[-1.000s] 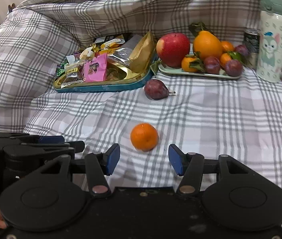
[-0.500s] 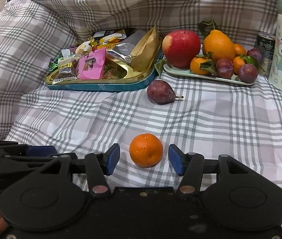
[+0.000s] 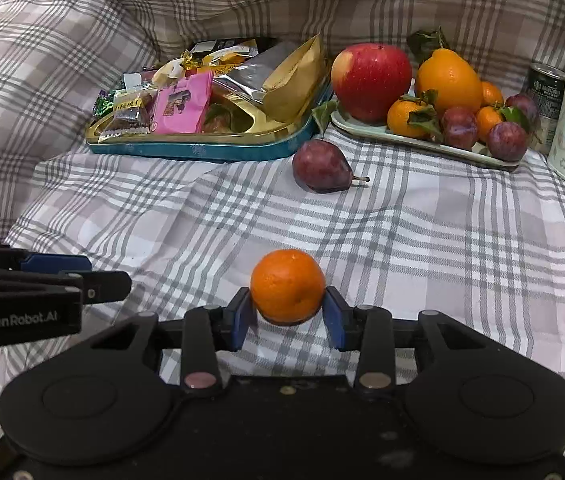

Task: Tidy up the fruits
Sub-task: 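Grasp the loose tangerine with the right gripper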

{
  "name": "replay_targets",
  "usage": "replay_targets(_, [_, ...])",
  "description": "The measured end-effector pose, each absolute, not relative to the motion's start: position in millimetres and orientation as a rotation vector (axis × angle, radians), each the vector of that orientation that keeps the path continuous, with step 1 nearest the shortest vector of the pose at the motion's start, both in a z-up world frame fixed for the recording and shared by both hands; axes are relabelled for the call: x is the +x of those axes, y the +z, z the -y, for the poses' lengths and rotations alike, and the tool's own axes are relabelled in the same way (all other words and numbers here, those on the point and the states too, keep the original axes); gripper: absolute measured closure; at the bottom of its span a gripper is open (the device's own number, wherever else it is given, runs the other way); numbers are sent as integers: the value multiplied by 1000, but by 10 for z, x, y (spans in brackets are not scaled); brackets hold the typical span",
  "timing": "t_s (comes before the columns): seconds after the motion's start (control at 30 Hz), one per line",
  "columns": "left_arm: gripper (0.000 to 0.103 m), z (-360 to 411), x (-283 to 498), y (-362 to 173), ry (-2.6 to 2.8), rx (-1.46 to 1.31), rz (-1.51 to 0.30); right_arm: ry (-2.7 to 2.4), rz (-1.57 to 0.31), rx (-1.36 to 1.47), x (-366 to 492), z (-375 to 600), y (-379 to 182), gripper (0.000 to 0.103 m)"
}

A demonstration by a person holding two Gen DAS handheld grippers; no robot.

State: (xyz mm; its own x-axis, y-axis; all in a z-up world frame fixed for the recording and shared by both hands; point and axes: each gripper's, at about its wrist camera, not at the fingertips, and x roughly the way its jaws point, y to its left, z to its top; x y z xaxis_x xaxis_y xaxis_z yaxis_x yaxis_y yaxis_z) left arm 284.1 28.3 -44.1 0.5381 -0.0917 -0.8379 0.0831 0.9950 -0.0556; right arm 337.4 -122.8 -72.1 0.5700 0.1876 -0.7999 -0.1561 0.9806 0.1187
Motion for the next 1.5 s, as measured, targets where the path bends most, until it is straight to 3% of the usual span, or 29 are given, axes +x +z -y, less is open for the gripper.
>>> replay_targets(0.47, [59, -206, 2797, -398, -109, 8, -993, 180, -957, 122, 3485, 1290, -742, 62])
replay_targets(0.57, [59, -222, 2794, -384, -105, 7, -992, 186, -957, 155, 3498, 1312, -746, 53])
replay_targets(0.67, [59, -223, 2795, -378, -105, 9, -992, 195, -946, 174, 3498, 1320, -755, 52])
replay_targets(0.9, [59, -250, 2773, -341, -100, 20, -979, 206, -940, 164, 3495, 1327, -763, 54])
replay_targets(1.0, [59, -230, 2778, -326, -98, 27, -972, 213, -932, 127, 3471, 1316, -764, 61])
replay_targets(1.5, [59, 72, 2958, -231, -122, 96, -914, -1, -822, 335, 3113, 1924, -618, 62])
